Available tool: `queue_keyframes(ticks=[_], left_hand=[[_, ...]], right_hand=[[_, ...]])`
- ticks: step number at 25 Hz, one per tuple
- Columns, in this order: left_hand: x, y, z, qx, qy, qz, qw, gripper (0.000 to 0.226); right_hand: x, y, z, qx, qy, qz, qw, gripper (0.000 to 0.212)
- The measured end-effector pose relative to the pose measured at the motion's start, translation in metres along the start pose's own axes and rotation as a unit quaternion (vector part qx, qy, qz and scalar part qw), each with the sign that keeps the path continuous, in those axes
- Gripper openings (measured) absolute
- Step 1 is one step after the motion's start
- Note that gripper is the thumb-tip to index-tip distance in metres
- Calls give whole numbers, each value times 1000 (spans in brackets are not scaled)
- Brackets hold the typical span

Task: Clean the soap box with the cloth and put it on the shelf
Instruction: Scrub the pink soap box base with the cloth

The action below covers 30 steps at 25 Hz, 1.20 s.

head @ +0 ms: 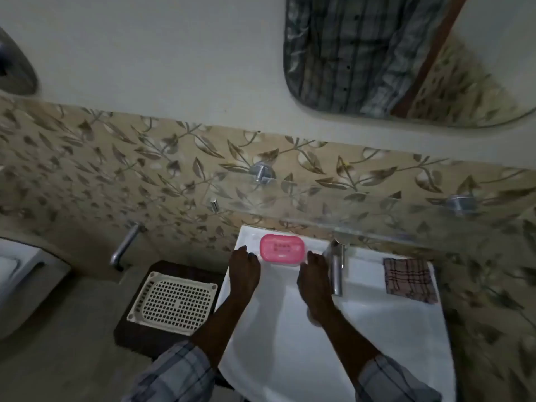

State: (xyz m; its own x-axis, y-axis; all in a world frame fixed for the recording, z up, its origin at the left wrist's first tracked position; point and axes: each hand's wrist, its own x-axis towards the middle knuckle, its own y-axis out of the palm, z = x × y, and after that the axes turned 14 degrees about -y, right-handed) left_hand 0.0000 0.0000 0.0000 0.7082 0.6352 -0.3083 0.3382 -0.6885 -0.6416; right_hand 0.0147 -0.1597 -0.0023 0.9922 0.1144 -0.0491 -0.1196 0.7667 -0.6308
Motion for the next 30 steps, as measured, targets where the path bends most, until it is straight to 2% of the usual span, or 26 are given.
queue_keyframes(ticks=[2,5,8,11,13,14,15,17,19,20,22,24,25,27,30], left_hand=[[12,11,-7,11,-14,31,999,31],[18,22,-21,8,2,67,998,35],[12,24,-26,9,-7,40,999,38],[6,17,-41,-56,-23,15,998,37],[1,7,-50,-171,-79,39,981,38],[0,1,-51,-248,-136,81,956,40],[-1,-7,-48,-314,-207,156,913,46],[-4,-22,-39,-360,-318,355,802,68],[-11,-30,-30,-322,-332,521,718,87],[-16,-32,-27,-310,-329,574,682,89],[-25,-31,-26,-320,-325,623,635,82],[-26,-27,-26,-342,-322,627,622,72],[-26,-22,-26,-345,-317,621,628,70],[-23,-13,-23,-349,-309,599,651,71],[-17,-6,-15,-358,-310,570,672,71]], right_hand=[[21,4,-3,-68,21,6,997,30],[42,6,-6,-85,39,10,996,29],[36,13,1,-76,17,4,997,31],[36,5,13,25,51,-122,991,31],[33,-7,24,144,74,-207,965,23],[30,-14,29,229,85,-223,944,19],[23,-22,32,294,94,-225,924,17],[9,-34,32,338,92,-197,916,19],[-7,-44,29,349,79,-168,918,22],[-15,-48,26,349,73,-158,921,22],[-27,-54,19,335,55,-145,929,19],[-33,-59,12,303,28,-139,942,19],[-37,-65,4,257,2,-156,954,19],[-43,-82,-20,94,-67,-208,971,24],[-45,-115,-86,-135,-85,-238,958,15]])
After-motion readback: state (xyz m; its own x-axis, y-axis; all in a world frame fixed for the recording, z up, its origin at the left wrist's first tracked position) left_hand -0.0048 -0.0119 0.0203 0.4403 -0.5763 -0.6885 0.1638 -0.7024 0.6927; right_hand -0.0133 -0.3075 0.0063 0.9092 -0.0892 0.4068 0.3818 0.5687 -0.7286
